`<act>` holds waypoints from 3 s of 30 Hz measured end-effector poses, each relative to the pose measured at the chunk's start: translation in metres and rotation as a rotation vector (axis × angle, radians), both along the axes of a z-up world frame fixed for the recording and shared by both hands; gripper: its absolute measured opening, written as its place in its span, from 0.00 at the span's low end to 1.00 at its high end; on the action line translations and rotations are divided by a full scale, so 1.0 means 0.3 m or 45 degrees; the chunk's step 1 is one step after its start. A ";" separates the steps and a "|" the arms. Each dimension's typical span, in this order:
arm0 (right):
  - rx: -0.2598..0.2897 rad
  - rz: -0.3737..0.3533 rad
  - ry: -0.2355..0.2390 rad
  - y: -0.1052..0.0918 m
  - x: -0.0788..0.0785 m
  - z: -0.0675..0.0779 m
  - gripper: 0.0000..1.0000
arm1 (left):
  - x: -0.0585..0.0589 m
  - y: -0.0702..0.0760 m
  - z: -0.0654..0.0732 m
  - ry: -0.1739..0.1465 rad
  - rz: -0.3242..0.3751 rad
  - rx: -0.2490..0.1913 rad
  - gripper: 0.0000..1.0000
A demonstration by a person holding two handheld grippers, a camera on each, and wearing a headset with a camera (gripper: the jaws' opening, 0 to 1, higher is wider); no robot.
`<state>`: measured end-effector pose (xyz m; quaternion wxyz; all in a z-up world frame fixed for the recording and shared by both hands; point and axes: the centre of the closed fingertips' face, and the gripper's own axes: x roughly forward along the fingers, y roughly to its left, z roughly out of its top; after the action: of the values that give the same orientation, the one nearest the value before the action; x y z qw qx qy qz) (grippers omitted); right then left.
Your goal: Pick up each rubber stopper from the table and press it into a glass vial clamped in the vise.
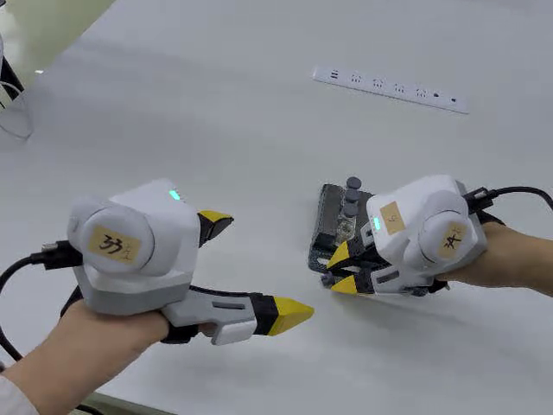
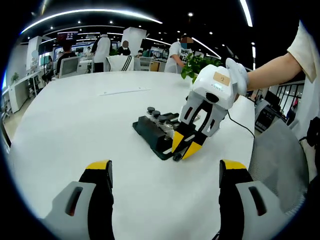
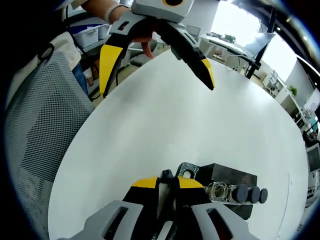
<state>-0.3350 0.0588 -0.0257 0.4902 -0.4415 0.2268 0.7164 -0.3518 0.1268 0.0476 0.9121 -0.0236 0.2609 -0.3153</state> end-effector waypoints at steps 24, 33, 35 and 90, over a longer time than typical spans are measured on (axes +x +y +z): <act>0.021 0.188 -0.235 -0.002 0.006 0.198 0.07 | 0.020 -0.100 0.028 0.033 -0.194 0.003 0.57; -0.041 0.397 -0.419 -0.051 -0.016 0.307 0.07 | 0.053 -0.208 0.086 0.040 -0.349 -0.078 0.32; -0.048 0.414 -0.432 -0.060 -0.021 0.316 0.07 | 0.052 -0.227 0.091 0.041 -0.378 -0.076 0.27; 0.130 -0.053 0.188 -0.058 -0.098 0.412 0.16 | -0.011 -0.333 0.127 -0.097 -0.619 0.030 0.05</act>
<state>-0.3645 0.0413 0.0979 0.5088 -0.3571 0.2348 0.7473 -0.3550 0.0269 0.0857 0.8189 0.0626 0.2279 -0.5230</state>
